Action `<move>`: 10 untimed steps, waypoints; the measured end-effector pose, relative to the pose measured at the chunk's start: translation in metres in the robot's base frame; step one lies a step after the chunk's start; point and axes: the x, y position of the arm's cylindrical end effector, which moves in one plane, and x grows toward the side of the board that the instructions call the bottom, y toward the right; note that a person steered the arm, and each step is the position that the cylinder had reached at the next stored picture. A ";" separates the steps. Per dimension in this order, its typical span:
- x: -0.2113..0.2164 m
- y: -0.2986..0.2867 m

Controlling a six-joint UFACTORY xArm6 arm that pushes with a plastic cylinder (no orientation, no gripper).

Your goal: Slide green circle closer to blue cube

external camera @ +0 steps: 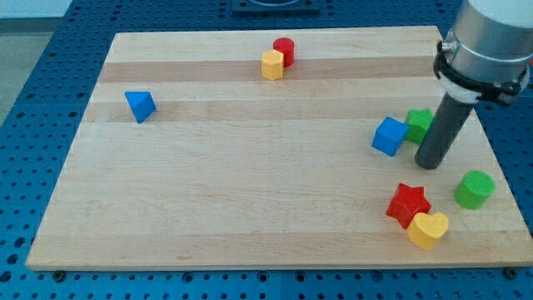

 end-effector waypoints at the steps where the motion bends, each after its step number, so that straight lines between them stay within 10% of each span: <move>1: -0.021 0.041; 4: 0.069 0.090; 8: 0.065 0.023; 10: -0.014 -0.026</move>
